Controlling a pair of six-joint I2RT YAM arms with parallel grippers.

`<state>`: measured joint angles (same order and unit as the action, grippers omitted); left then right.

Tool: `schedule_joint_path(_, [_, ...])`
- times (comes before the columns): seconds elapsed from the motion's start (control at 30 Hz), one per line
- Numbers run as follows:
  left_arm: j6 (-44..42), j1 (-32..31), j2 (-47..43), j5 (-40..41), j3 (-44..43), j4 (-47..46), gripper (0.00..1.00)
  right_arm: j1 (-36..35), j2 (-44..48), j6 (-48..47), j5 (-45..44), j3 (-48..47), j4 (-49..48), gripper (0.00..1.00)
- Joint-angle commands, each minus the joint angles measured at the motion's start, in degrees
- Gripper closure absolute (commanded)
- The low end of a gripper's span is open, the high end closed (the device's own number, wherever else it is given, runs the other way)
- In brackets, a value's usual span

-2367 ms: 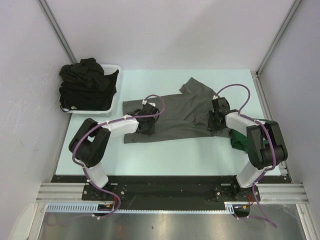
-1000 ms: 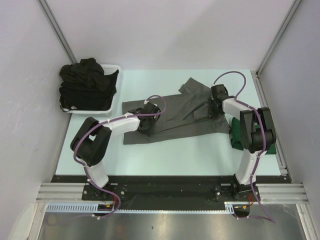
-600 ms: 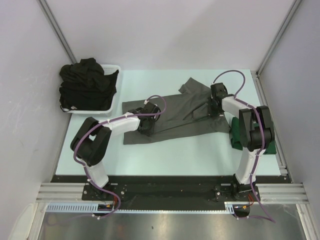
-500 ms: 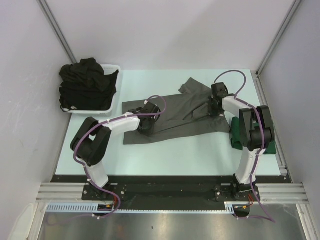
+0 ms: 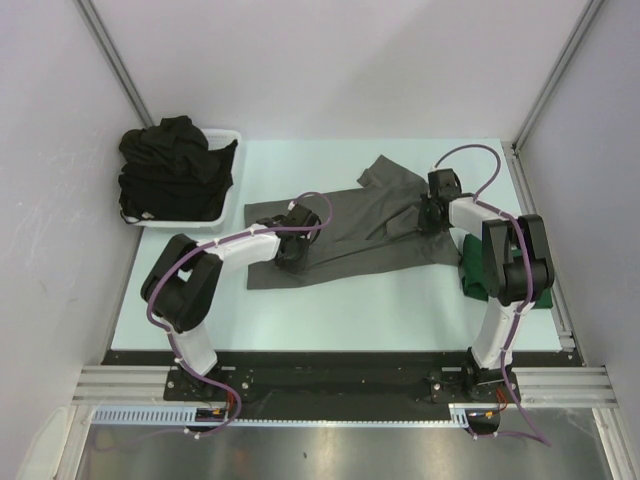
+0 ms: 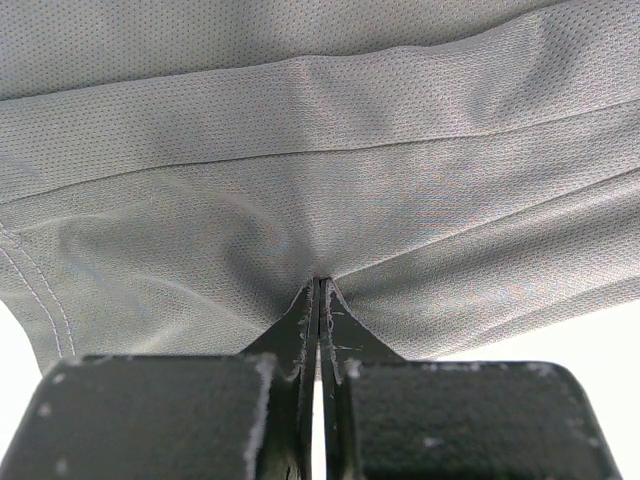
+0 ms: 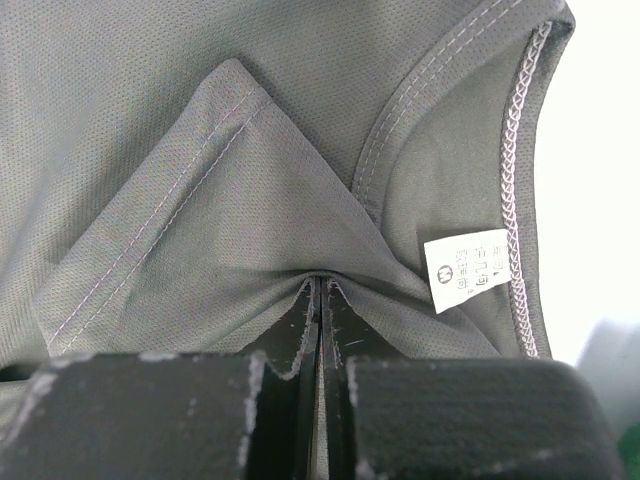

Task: Fold and stack the t-shirts
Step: Fold the flattened tshirt in 1/3 of the way

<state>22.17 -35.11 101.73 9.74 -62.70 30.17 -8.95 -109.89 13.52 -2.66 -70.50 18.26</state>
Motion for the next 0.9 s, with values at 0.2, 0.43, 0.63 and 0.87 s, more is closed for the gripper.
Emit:
schedule_joint_path(0.2, [-1.8,0.3,-1.4,0.5,-1.4,2.1,1.00,-1.9,0.3,0.5,-1.7,6.6,7.1,1.00])
schedule_joint_path(0.43, [-1.7,0.4,-1.9,0.3,-0.2,1.6,1.00,-2.1,2.7,0.5,-2.4,10.7,7.1,1.00])
schedule_joint_path(0.63, [-2.1,0.4,-2.5,0.4,0.6,1.6,1.00,-2.1,4.3,0.5,-2.7,14.1,6.5,1.00])
schedule_joint_path(0.87, [-2.2,0.4,-2.5,-0.2,0.4,1.4,1.00,-2.3,5.5,-1.0,-6.2,8.7,7.2,0.78])
